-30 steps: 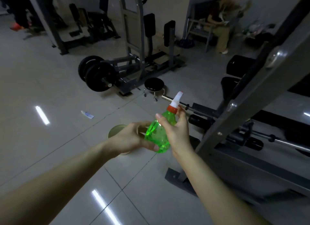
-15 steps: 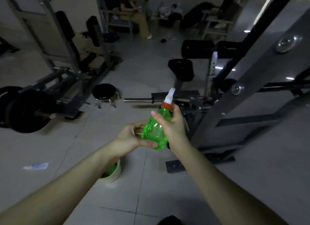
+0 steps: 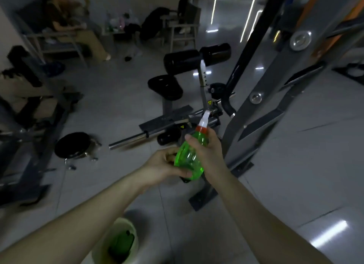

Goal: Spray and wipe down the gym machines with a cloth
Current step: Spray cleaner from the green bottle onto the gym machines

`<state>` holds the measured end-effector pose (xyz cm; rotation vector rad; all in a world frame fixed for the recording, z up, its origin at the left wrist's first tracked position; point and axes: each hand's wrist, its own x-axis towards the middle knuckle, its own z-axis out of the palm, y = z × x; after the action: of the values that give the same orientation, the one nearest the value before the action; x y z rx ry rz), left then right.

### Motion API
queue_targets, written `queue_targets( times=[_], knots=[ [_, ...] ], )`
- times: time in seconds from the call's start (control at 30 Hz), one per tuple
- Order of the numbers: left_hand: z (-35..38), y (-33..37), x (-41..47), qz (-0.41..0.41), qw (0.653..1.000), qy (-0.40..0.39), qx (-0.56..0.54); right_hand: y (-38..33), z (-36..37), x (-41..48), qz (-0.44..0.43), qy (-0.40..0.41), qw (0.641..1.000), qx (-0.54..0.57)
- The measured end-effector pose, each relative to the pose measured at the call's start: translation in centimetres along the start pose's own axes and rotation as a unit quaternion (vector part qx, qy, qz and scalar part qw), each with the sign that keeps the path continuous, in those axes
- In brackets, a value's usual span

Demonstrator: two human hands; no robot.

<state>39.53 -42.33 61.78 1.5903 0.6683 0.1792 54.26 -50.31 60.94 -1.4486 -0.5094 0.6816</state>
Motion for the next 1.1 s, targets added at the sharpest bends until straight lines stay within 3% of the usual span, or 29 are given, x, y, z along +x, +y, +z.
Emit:
queue_targets(
  times=[0.4, 0.57, 1.1],
  knots=[
    [-1.2, 2.9, 2.8, 0.005, 0.989, -0.126, 0.075, -3.5, 0.0, -1.7, -0.034, 0.113, 0.993, -0.014],
    [-4.0, 5.0, 2.3, 0.033, 0.983, -0.155, 0.090, -7.0, 2.5, -2.9, -0.041, 0.103, 0.994, -0.004],
    [-10.7, 10.3, 0.9, 0.115, 0.968, -0.211, 0.073, -13.3, 9.2, -3.6, -0.119, 0.217, 0.968, -0.031]
  ],
)
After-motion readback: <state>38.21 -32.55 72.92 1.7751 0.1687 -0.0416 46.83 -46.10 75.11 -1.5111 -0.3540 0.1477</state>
